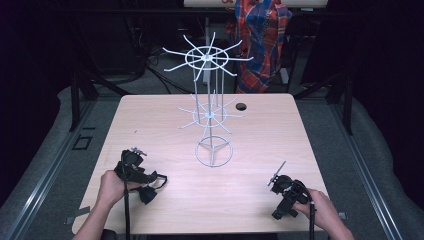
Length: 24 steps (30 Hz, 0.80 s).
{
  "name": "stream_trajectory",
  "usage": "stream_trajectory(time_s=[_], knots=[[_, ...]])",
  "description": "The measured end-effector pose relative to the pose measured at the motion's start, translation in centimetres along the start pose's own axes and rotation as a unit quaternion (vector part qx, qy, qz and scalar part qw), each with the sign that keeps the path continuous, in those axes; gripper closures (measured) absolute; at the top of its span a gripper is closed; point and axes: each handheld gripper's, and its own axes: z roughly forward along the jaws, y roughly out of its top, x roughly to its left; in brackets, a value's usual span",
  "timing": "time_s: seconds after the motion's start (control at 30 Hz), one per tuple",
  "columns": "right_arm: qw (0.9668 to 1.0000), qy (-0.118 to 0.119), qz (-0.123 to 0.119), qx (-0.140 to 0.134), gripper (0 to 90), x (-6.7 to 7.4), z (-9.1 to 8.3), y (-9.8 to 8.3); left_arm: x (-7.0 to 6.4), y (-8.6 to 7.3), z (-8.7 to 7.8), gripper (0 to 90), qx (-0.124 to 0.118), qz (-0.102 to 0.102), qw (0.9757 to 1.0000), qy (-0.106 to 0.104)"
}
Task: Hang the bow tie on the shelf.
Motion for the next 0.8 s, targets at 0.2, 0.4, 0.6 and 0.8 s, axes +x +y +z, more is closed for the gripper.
stream_trajectory(time_s=[0.2, 0.4, 0.6, 0.8], knots=[[1.0, 0.0, 0.001, 0.0, 5.9, 0.0, 0.0, 0.0, 0.0, -0.1, 0.4, 53.9, 0.011, -0.007, 0.9999, -0.007], [1.0, 0.001, 0.002, -0.001, 6.1, 0.0, 0.0, 0.0, 0.0, -0.2, 0.6, 62.2, 0.021, 0.002, 0.9997, -0.011], [1.0, 0.002, 0.003, 0.002, 6.3, 0.1, 0.0, 0.0, -0.2, -0.2, 0.9, 66.4, 0.033, 0.004, 0.9994, -0.01], [1.0, 0.0, 0.002, 0.0, 6.3, 0.0, 0.1, 0.0, -0.3, -0.3, 1.1, 74.3, 0.043, 0.016, 0.9989, -0.006]])
